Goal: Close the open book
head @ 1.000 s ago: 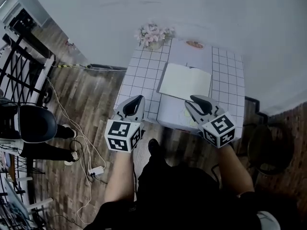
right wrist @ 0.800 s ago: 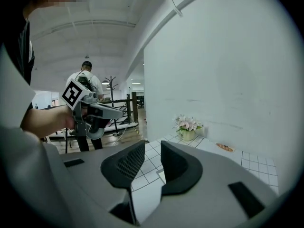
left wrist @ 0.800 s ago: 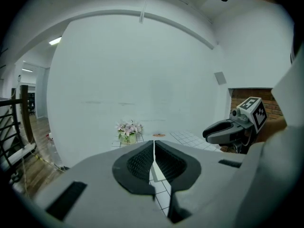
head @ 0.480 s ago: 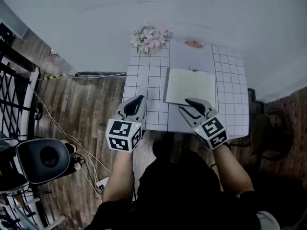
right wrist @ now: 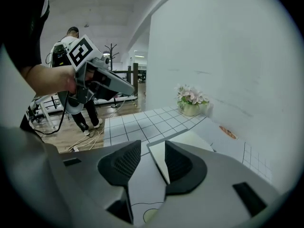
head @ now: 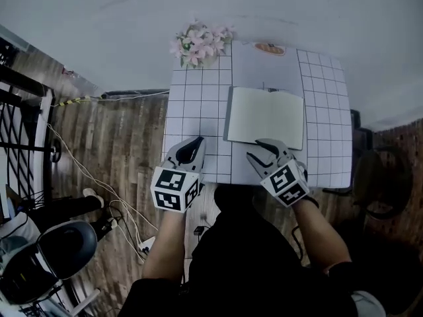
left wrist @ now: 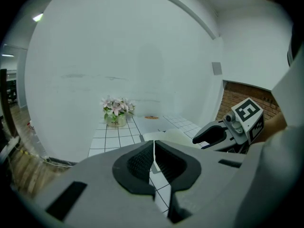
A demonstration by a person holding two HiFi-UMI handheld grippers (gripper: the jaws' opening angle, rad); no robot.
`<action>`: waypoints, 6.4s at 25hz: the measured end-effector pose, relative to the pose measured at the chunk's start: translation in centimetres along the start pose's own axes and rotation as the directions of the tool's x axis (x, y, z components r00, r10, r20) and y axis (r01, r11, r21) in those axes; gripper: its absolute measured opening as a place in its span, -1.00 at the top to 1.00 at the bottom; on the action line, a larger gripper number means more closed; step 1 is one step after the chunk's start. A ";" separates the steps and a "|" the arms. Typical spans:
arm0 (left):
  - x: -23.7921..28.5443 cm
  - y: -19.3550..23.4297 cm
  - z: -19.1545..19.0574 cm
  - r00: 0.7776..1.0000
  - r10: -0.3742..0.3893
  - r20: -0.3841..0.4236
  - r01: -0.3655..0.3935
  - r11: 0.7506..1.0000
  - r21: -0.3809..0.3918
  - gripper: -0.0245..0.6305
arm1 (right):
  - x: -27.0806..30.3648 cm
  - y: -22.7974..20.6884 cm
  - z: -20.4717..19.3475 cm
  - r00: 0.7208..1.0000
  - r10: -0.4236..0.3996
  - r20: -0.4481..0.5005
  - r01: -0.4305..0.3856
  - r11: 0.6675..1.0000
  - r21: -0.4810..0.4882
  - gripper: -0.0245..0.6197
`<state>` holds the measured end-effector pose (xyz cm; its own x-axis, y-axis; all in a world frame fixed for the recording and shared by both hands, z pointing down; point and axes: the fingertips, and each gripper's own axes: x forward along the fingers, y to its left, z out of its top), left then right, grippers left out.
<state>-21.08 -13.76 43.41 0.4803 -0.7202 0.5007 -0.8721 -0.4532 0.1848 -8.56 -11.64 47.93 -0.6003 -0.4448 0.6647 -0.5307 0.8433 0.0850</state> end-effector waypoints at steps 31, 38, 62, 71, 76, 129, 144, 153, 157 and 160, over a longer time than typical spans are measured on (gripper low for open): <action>7.6 -1.4 -11.6 0.995 -0.030 -0.092 0.020 0.994 -0.106 0.87 | 9.8 -2.1 -9.6 0.989 -0.060 -0.134 0.046 0.993 -0.108 0.35; 7.3 -1.1 -11.6 0.997 -0.016 -0.077 0.006 0.993 -0.118 0.87 | 10.1 -2.7 -9.5 0.982 -0.038 -0.184 0.022 0.996 -0.091 0.35; 7.4 0.1 -10.8 0.997 -0.030 -0.076 0.022 0.994 -0.108 0.87 | 9.3 -3.4 -9.4 0.987 0.069 -0.148 -0.083 0.993 -0.090 0.59; 8.3 -0.9 -9.9 0.995 -0.051 -0.090 0.043 0.995 -0.089 0.87 | 8.3 -3.2 -8.7 0.991 0.023 -0.129 -0.049 0.978 -0.200 0.90; 8.7 -1.7 -9.5 0.992 -0.056 -0.109 0.048 0.996 -0.075 0.87 | 7.8 -3.7 -8.4 0.994 0.017 -0.110 -0.034 0.988 -0.151 0.90; 10.6 -6.7 -7.2 0.968 -0.131 -0.216 0.144 0.988 0.048 0.87 | 0.5 -7.2 -12.6 0.964 -0.257 -0.066 0.260 0.964 0.051 0.27; 9.4 -5.1 -10.3 0.968 -0.104 -0.229 0.106 0.994 -0.005 0.87 | 6.8 -5.3 -12.4 0.976 -0.104 -0.191 0.061 0.974 -0.219 0.20; 9.9 -5.0 -11.0 0.960 -0.102 -0.260 0.105 0.994 -0.003 0.87 | 5.9 -6.4 -11.4 0.985 -0.141 -0.102 0.124 0.980 -0.159 0.55; 10.8 -5.6 -11.4 0.953 -0.116 -0.281 0.125 0.992 0.013 0.87 | 5.6 -7.1 -11.1 0.985 -0.152 -0.087 0.139 0.981 -0.138 0.57; 11.8 -6.0 -11.8 0.946 -0.120 -0.301 0.136 0.990 0.031 0.87 | 5.6 -7.0 -11.2 0.986 -0.143 -0.087 0.131 0.983 -0.131 0.57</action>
<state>-11.29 -13.34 58.20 0.5311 -0.4685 0.7060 -0.7954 -0.5629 0.2248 -1.49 -16.64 59.33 -0.4638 -0.5332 0.7075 -0.5221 0.8097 0.2679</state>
